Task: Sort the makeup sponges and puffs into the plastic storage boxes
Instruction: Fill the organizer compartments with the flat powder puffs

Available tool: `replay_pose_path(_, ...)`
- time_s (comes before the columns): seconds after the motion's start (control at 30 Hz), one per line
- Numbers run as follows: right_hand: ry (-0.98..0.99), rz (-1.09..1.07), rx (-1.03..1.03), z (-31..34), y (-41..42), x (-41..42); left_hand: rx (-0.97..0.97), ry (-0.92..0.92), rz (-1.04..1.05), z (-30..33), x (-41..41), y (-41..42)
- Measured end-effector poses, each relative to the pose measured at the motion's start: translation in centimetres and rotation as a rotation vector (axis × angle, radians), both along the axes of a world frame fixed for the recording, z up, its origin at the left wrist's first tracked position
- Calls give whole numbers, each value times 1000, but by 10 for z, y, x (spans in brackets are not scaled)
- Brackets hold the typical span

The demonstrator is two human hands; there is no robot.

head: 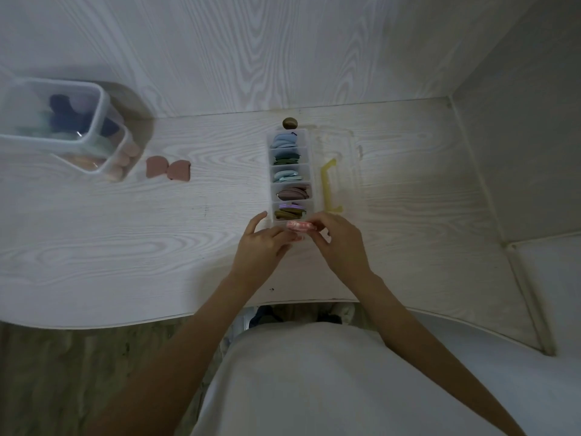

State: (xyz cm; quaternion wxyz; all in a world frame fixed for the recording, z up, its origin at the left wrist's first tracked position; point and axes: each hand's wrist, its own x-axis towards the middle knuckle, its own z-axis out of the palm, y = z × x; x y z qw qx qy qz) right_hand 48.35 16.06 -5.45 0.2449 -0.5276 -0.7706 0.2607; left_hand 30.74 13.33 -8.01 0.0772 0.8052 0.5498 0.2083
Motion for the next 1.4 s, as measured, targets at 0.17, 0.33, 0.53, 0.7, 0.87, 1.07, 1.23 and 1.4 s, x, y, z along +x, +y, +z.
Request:
replay_pose_path(0.17, -237, 126, 155, -9, 9, -13, 59, -20, -4, -5, -2, -4)
replay_pose_path(0.33, -331, 265, 224, -13, 16, -11, 101, -65, -4, -7, -6, -5)
replay_pose_path(0.53, -300, 311, 92, -7, 15, -2, 58, -105, 156, -16, -18, -8)
replay_pose_path(0.7, -381, 315, 204, -12, 12, -13, -18, -194, 179, -16, -28, -9)
replay_pose_path(0.87, -274, 302, 298, -17, 22, -37, -118, -377, 398, -1, -59, -7)
replay_pose_path(1.07, -264, 314, 275, -20, 36, -69, -218, -311, 704, -4, -144, 36)
replay_pose_path(1.23, -343, 254, 252, -15, 51, -79, -339, -123, 761, -12, -181, 79)
replay_pose_path(1.4, -383, 227, 247, -13, 57, -88, -374, -4, 691, -25, -189, 99)
